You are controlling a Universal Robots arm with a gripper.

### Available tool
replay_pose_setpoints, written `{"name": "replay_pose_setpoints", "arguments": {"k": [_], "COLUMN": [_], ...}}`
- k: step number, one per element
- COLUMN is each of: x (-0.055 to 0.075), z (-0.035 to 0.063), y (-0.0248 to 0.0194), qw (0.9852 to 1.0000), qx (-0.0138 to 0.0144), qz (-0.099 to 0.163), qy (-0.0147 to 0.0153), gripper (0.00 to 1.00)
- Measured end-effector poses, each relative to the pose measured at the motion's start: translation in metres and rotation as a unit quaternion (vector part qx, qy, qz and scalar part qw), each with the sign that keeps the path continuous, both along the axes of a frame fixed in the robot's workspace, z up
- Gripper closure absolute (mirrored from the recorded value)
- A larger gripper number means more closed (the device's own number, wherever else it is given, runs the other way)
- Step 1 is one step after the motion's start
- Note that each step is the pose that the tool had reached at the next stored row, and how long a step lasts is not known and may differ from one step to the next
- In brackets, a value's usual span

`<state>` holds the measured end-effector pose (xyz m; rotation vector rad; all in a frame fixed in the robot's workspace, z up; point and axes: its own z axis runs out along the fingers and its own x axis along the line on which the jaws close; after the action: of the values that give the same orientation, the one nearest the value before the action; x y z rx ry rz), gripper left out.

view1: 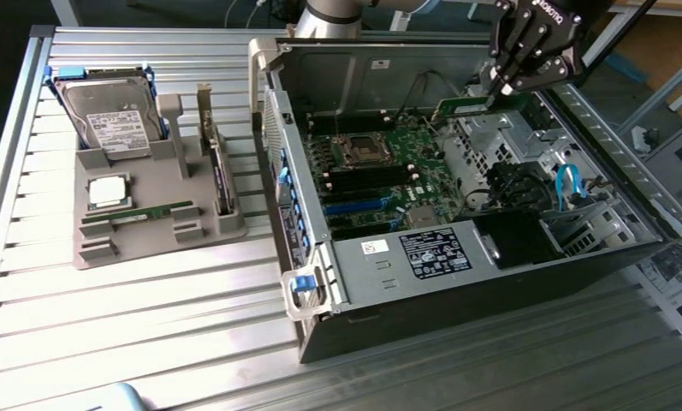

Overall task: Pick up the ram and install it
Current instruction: 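Pick up the ram and move it above insertion slot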

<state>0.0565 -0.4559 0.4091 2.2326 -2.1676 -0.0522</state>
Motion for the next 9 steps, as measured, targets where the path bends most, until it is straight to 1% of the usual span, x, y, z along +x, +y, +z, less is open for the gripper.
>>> {"name": "replay_pose_setpoints", "arguments": {"k": [4, 6, 7, 9], "x": [0.0002, 0.0004, 0.0005, 0.0004], "z": [-0.0003, -0.0004, -0.0004, -0.0004], "y": [0.0, 0.0002, 0.0011, 0.005], "qw": [0.9997, 0.9996, 0.9996, 0.9996], "qx": [0.0, -0.0002, -0.0003, -0.0006], "qz": [-0.024, -0.027, -0.027, -0.028], "qy": [0.0, 0.0, 0.0, 0.0], "gripper": [0.87, 0.87, 0.87, 0.87]}}
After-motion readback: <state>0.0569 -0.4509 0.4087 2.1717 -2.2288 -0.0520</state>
